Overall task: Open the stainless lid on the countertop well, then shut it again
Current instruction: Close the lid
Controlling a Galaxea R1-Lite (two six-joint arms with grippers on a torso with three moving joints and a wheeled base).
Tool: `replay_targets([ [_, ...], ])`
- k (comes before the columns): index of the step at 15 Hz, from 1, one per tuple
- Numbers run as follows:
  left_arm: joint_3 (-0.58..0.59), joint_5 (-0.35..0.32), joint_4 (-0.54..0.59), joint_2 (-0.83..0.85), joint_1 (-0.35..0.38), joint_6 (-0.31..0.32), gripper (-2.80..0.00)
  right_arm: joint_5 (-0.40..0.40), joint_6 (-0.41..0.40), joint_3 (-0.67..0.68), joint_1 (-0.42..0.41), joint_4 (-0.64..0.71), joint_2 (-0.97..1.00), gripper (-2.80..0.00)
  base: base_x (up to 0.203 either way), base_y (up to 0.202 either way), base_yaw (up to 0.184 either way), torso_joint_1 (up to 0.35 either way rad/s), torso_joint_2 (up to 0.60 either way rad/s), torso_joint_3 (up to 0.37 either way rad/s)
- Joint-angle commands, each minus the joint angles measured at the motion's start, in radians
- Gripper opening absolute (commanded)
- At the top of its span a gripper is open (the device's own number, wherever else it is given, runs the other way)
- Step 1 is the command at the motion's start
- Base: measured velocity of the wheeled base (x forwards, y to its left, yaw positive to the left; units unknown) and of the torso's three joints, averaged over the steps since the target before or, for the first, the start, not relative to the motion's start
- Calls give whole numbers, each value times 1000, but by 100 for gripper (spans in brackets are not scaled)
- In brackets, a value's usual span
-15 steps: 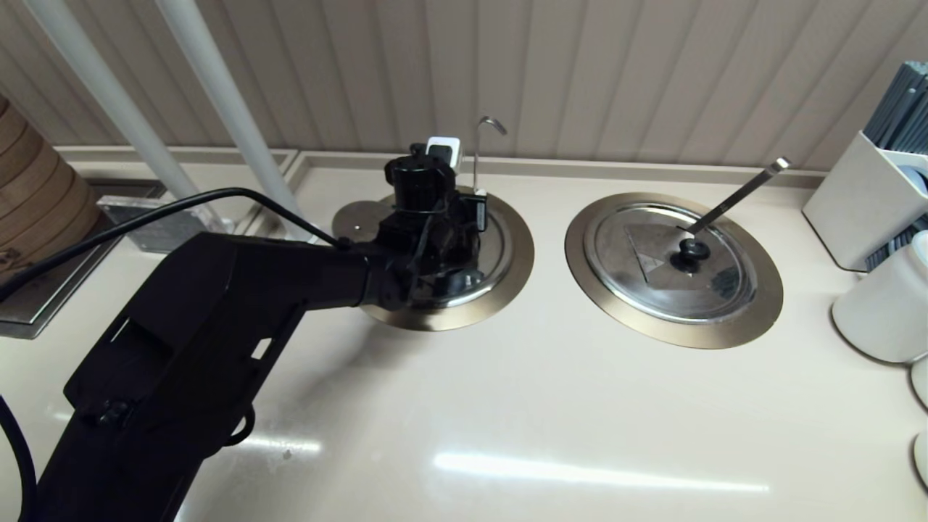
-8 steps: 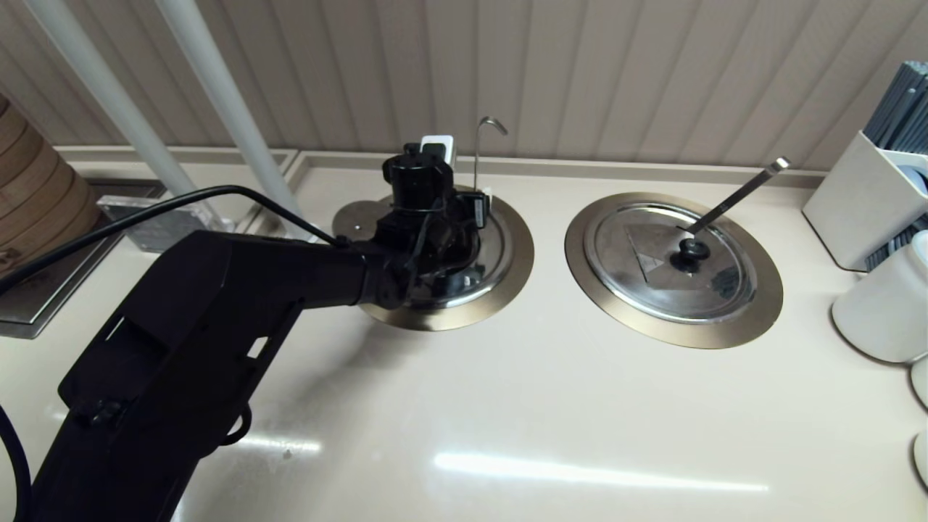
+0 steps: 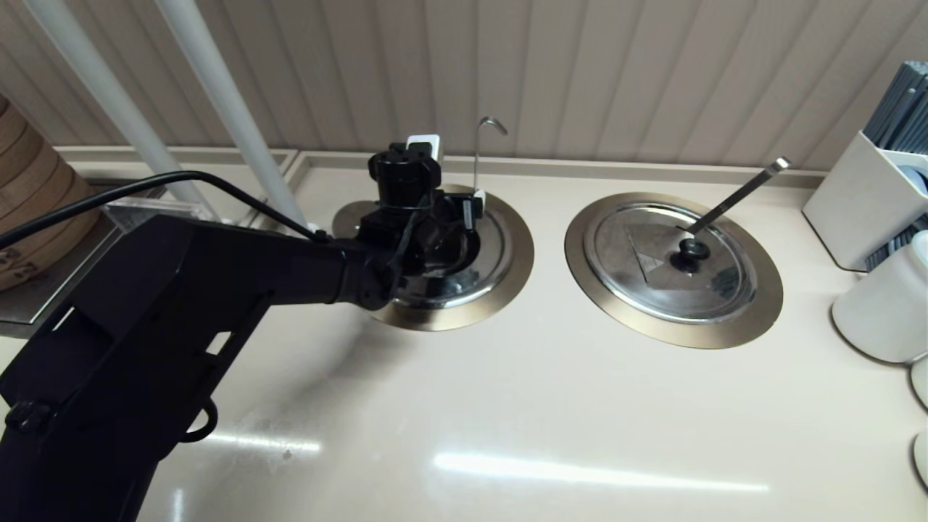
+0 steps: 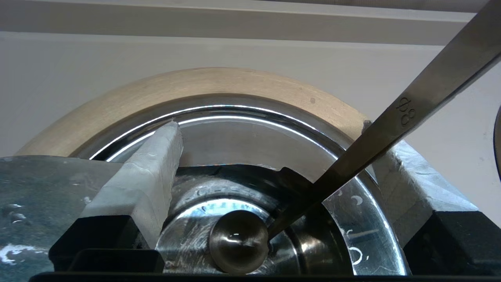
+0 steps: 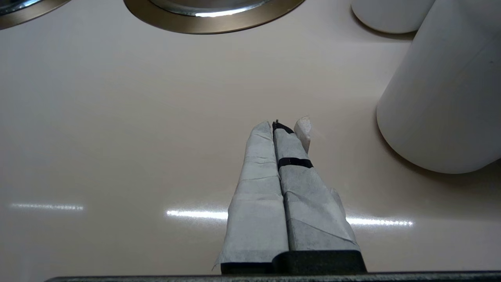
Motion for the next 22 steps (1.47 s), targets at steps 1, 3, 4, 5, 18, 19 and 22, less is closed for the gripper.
replay_targets([
  [1, 26, 1, -3, -39, 12, -1, 0, -1, 0, 5, 0, -1, 0, -280, 0, 0, 0, 0, 0, 0],
  [3, 95, 0, -3, -81, 25, -2, 0, -1, 0, 5, 0, -1, 0, -280, 0, 0, 0, 0, 0, 0],
  [4, 163, -1, -4, -116, 32, -4, 0, 0, 0, 5, 0, -1, 0, -280, 0, 0, 0, 0, 0, 0],
  [5, 230, -2, -7, -153, 42, -10, 0, -1, 0, 5, 0, -1, 0, -280, 0, 0, 0, 0, 0, 0],
  [18, 574, -6, -12, -479, 128, -305, 0, 1, 0, 5, 0, -1, 0, -280, 0, 0, 0, 0, 0, 0],
  [19, 608, -4, -12, -510, 137, -358, 0, -1, 0, 5, 0, -1, 0, -280, 0, 0, 0, 0, 0, 0],
  [22, 675, 3, -12, -536, 151, -399, 0, -1, 0, 5, 0, -1, 0, -280, 0, 0, 0, 0, 0, 0],
])
